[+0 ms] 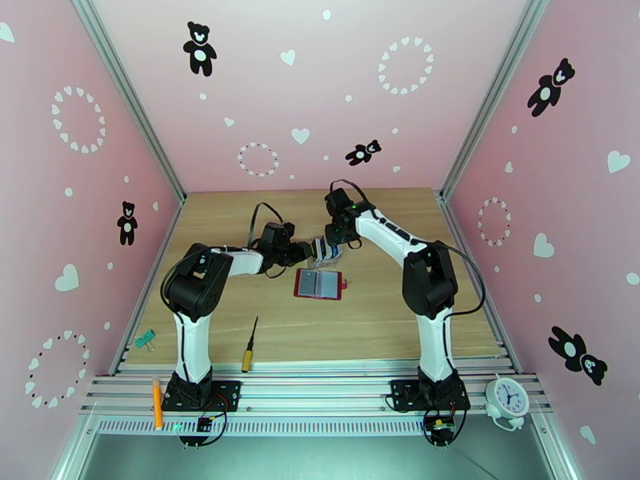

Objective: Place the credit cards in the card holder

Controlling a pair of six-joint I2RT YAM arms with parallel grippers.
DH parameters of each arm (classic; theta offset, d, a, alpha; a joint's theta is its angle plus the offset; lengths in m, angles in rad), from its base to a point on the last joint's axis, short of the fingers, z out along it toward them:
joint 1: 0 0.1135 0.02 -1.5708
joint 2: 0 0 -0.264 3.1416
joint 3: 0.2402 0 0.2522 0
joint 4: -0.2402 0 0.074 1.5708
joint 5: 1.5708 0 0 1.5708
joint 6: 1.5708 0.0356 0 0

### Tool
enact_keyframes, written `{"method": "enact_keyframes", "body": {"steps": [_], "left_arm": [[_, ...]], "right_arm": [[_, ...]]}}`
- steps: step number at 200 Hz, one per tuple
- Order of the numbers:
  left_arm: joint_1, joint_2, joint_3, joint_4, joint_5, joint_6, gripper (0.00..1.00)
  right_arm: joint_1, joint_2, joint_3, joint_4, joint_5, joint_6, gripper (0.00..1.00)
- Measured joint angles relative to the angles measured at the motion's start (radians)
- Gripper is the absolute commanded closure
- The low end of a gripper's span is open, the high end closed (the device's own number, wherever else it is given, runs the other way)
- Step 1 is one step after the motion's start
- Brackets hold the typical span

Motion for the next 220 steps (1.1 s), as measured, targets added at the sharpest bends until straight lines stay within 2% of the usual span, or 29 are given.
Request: {"method": "enact_keyframes", "body": {"steps": [220], "left_arm": [[0.004,0.013,0.012,0.003,0.026,-0.007,0.55]], "right_arm": [[0.062,0.085,0.076,-0.084,0.199,-0.042,0.53]]}}
